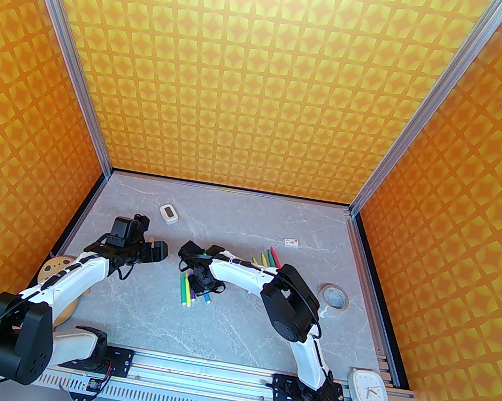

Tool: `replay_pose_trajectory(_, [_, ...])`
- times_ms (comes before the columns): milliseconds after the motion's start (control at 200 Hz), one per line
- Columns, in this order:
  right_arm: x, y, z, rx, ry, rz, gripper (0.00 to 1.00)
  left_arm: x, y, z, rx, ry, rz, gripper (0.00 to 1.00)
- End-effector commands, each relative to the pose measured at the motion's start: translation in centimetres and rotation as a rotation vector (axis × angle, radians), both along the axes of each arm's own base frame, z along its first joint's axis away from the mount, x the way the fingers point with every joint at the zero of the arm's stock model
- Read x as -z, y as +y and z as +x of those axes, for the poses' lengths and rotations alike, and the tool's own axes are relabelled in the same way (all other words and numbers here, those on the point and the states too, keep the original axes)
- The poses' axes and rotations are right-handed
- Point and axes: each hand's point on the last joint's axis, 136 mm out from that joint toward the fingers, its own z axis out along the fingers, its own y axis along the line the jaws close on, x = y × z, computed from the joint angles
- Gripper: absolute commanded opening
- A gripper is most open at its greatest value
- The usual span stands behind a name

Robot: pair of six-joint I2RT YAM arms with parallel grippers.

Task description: Open the pen caps

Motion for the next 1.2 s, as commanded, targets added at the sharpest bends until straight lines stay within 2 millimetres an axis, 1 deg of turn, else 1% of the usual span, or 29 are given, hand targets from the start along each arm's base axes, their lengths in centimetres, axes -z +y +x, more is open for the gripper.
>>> replay_pose_trajectory(0, [3.2,-2.7,0.8,0.022,0.013,-0.087,0.19,-0.2,0.2,-0.4,0.003,0.003,-0.008,0.84])
replay_pose_trajectory(130, [2.3,-3.4,1.7,0.042,-0.008,-0.062,0.15,-0.4,0.0,-0.4,0.006,0.001,-0.018,0.84])
replay_pose_trajectory(230, [1.2,-3.8,2.3,0.048,-0.024,-0.022,0.13,-0.6,-0.4,-0.3,0.016,0.0,-0.039,0.83])
replay_pose_trajectory(310, [0.2,-3.7,2.6,0.038,-0.036,0.029,0.12,-0.8,-0.8,-0.2,0.021,-0.002,-0.063,0.82])
replay_pose_trajectory(450, [-1.2,-3.5,2.8,0.024,-0.038,0.136,0.09,-1.7,-1.8,0.3,0.037,-0.027,-0.13,0.81])
replay_pose_trajectory(570, [-3.0,-3.0,2.8,-0.02,-0.063,0.215,0.09,-2.5,-2.7,0.7,0.059,-0.042,-0.187,0.8])
replay_pose_trajectory(665, [-4.2,-3.0,2.8,-0.031,-0.076,0.251,0.08,-3.0,-3.5,1.0,0.077,-0.049,-0.235,0.78])
replay_pose_trajectory(780, [-4.9,-3.0,2.8,-0.043,-0.084,0.298,0.07,-3.4,-5.0,1.3,0.114,-0.048,-0.301,0.76])
replay_pose_trajectory(900, [-5.8,-2.9,2.8,-0.059,-0.111,0.36,0.05,-3.7,-7.0,1.4,0.166,-0.045,-0.343,0.74])
replay_pose_trajectory(1065, [-7.5,-2.6,2.4,-0.092,-0.14,0.453,0.03,-4.7,-9.7,1.6,0.243,-0.062,-0.415,0.72])
replay_pose_trajectory(1195, [-8.1,-2.5,2.0,-0.115,-0.146,0.492,0.03,-5.5,-11.5,1.8,0.302,-0.076,-0.489,0.69])
